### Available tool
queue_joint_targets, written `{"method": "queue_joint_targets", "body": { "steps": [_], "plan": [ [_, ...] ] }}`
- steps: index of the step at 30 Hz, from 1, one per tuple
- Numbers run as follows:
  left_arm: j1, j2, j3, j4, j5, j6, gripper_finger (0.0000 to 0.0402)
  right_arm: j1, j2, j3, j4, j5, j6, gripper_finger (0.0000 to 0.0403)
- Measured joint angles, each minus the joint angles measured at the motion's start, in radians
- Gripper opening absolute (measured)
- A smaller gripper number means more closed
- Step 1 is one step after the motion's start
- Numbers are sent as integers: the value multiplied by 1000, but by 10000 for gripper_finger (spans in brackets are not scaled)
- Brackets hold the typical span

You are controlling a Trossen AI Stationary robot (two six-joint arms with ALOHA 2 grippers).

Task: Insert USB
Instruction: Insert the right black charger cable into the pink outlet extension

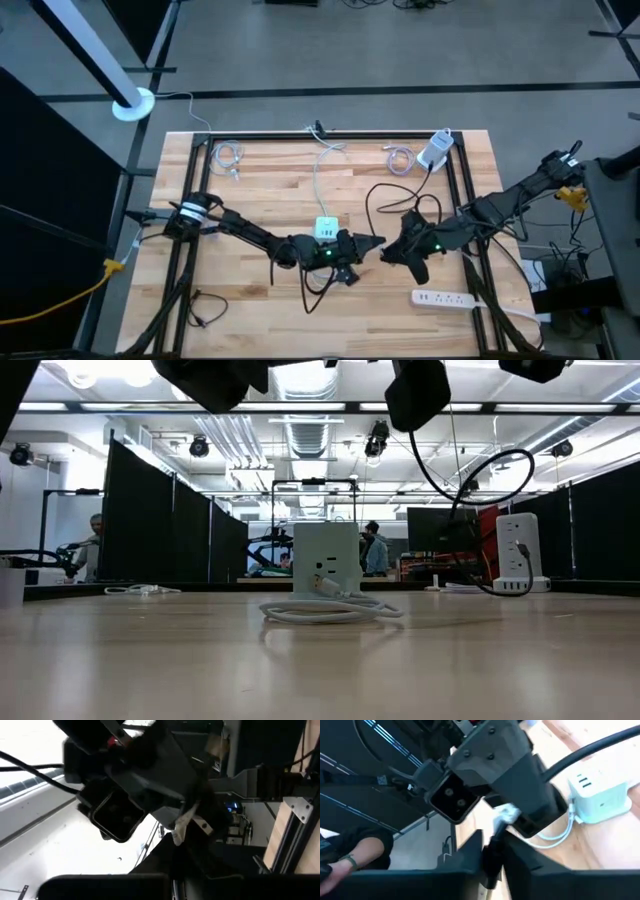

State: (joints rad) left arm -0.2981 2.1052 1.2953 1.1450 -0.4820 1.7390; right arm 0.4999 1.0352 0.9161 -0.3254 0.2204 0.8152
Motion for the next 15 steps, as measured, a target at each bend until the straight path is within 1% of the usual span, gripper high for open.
{"method": "queue_joint_targets", "body": {
  "steps": [2, 4, 7, 11, 13, 15],
  "plan": [
    [1, 0, 1, -2, 0, -30, 6, 0, -5, 0, 0, 10, -2, 19],
    [2, 0, 1, -9, -8, -105, 6, 0, -6, 0, -11, 18, -2, 19],
    [2, 0, 1, -20, -53, -229, 7, 1, 1, 0, -33, 50, -3, 19],
    [17, 0, 0, -31, -109, -420, 36, 9, 1, 0, -64, 123, -29, 19],
    [28, 0, 0, -56, -115, -530, 55, 19, -2, 0, -66, 159, -53, 19],
    [38, 0, 0, -96, -115, -611, 75, 21, -5, 1, -69, 170, -67, 19]
  ]
}}
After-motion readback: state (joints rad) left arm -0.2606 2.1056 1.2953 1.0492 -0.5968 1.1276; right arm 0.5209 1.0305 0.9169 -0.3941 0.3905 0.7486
